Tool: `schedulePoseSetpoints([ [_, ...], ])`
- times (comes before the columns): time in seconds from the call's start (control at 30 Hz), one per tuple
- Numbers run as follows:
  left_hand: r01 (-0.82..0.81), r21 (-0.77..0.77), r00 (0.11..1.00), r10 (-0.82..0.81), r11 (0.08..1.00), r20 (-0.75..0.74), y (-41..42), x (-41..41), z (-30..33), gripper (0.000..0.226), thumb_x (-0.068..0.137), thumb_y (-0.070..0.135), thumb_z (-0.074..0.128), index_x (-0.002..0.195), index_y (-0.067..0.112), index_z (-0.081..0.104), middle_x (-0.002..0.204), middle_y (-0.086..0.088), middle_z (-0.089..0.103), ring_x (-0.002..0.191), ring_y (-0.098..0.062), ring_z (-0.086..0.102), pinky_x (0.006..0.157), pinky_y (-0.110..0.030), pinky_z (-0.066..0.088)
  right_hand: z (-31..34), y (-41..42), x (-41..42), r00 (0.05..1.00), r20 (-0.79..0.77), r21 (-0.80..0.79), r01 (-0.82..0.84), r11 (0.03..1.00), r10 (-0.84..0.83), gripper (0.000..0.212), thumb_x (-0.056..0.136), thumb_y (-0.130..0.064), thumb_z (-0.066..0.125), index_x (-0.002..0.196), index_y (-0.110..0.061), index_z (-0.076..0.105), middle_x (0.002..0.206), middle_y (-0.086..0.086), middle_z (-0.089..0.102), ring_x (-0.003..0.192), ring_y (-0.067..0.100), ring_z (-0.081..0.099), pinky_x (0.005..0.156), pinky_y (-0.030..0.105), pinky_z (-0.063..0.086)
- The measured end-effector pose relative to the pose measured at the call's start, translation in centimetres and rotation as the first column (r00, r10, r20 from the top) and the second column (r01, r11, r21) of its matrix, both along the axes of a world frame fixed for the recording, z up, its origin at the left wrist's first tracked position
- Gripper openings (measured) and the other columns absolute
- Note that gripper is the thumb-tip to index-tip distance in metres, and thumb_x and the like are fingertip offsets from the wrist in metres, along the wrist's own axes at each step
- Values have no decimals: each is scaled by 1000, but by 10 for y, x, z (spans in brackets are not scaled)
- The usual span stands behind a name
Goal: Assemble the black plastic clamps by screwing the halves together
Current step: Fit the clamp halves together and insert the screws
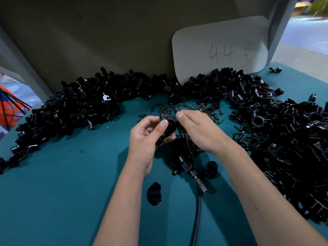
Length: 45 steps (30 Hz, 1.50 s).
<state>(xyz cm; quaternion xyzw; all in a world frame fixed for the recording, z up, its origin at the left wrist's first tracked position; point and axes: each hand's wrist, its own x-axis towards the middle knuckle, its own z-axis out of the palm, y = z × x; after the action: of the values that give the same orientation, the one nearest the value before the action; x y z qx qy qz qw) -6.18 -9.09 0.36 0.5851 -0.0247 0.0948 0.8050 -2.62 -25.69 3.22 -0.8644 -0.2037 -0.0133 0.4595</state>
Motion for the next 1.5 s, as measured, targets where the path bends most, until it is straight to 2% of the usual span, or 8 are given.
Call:
schedulePoseSetpoints([
  [0.1,27,-57,999,-28,998,-16,1,-1,0,28,82,20,75,99,-1,66,96,-14,67,79,-24,69,71,-29,61,-1,2,-1,996,82,-5,-23,1000,23,34,111,-30,42,78,-19,44,69,-5,44,64,9,39,63,34,35],
  [0.33,24,-67,1000,-25,997,-16,2,0,-3,32,87,16,78,105,-6,64,98,-16,62,89,-24,65,74,-31,61,-4,4,3,992,115,2,57,998,-57,49,109,-39,48,66,-16,39,54,-10,40,54,9,35,55,28,30],
  [0.43,-40,59,999,38,997,30,2,3,-6,12,85,17,77,93,10,71,87,-3,68,84,-17,66,85,-45,61,-6,8,1,968,220,19,123,992,-124,41,106,-47,48,75,-20,47,61,-8,45,60,12,43,59,36,37],
  [0.53,-94,150,995,86,984,59,1,4,-7,26,83,18,79,100,1,69,93,-12,69,88,-25,67,91,-57,59,-4,13,-2,955,294,42,21,999,-33,21,107,-37,51,92,-22,51,78,-9,45,76,8,45,68,27,34],
  [0.73,-107,141,990,92,984,105,8,3,-8,23,80,6,84,102,8,75,94,-1,78,88,-10,73,77,-20,57,-1,13,-2,963,268,124,-32,992,-2,16,103,-24,61,88,-22,56,87,-2,49,80,10,48,72,15,34],
  [0.93,-121,111,990,113,986,81,7,2,-7,26,82,-2,81,105,6,74,96,-8,79,89,-16,75,77,-23,58,-2,10,0,979,204,282,-57,958,-2,16,96,-16,73,82,-13,66,82,-3,60,74,9,54,71,22,41],
  [1.3,-101,11,995,101,995,11,8,2,-4,35,79,6,81,111,-5,71,107,-30,71,86,-34,75,75,-35,62,-1,3,-2,994,54,484,-114,867,100,18,99,-7,67,109,-16,79,105,6,76,106,27,69,96,38,56],
  [1.5,-63,-14,997,63,998,38,7,-1,-2,35,73,9,84,104,-3,72,98,-15,75,86,-26,75,77,-36,63,-1,7,-3,994,90,438,-90,895,55,10,96,-6,71,94,-12,78,90,4,75,84,10,65,82,25,54],
])
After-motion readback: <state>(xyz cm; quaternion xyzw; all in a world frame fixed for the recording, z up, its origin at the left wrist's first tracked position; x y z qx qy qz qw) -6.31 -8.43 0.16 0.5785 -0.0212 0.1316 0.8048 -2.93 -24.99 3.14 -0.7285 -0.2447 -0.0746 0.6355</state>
